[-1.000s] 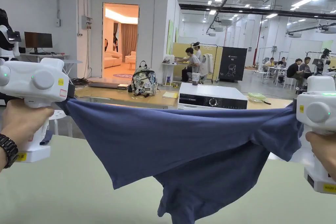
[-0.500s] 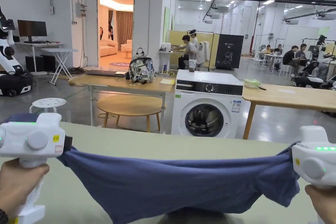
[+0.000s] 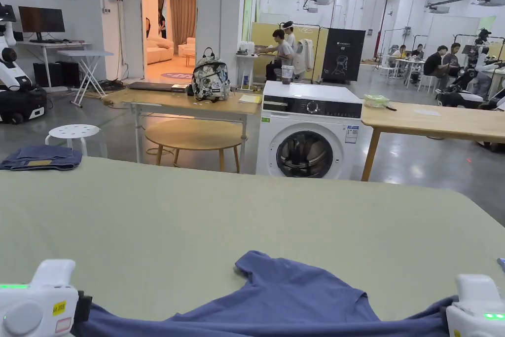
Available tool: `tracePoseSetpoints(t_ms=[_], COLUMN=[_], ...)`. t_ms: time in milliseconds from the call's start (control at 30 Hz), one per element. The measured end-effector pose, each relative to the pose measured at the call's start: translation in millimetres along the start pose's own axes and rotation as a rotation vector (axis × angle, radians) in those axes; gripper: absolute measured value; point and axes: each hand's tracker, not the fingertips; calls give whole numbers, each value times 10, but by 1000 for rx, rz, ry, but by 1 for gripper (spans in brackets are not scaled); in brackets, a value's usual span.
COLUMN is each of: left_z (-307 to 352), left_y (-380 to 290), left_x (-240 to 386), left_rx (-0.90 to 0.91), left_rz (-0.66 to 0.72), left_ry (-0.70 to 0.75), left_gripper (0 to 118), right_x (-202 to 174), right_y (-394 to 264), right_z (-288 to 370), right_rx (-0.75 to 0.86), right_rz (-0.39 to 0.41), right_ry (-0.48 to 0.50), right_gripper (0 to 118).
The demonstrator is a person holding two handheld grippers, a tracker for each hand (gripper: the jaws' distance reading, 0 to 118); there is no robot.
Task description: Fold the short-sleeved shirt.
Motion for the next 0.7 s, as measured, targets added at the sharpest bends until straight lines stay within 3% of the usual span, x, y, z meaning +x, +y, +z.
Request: tracePoseSetpoints(t_ms=[333, 433, 467, 567, 600, 633, 700], left_z=[14, -73, -25, -34, 46, -4, 155], left_y=[-899, -855, -892, -725, -715, -582, -518], left_x=[241, 184, 224, 130, 150, 74, 136], left_rx=[-188, -182, -171, -112, -96, -76, -10], left_rz=[19, 20, 21, 13, 18, 26, 34], left_ry=[10, 15, 20, 78, 77, 82, 67], left_gripper=[3, 6, 10, 46, 63, 69, 67], right_x=[-29, -55, -67, -109, -121, -142, -219], right_y=[-670, -756, -765, -761, -738, -711, -646], right_z=[-124, -146, -141, -91, -60, -22, 98], right_rx=[-115, -117, -112, -81, -64, -42, 9], right_rz=[-17, -9, -6, -15, -26, -34, -51], right_ry=[22, 25, 23, 11, 21, 19, 35], right_gripper=[2, 5, 8, 53, 63, 63, 63])
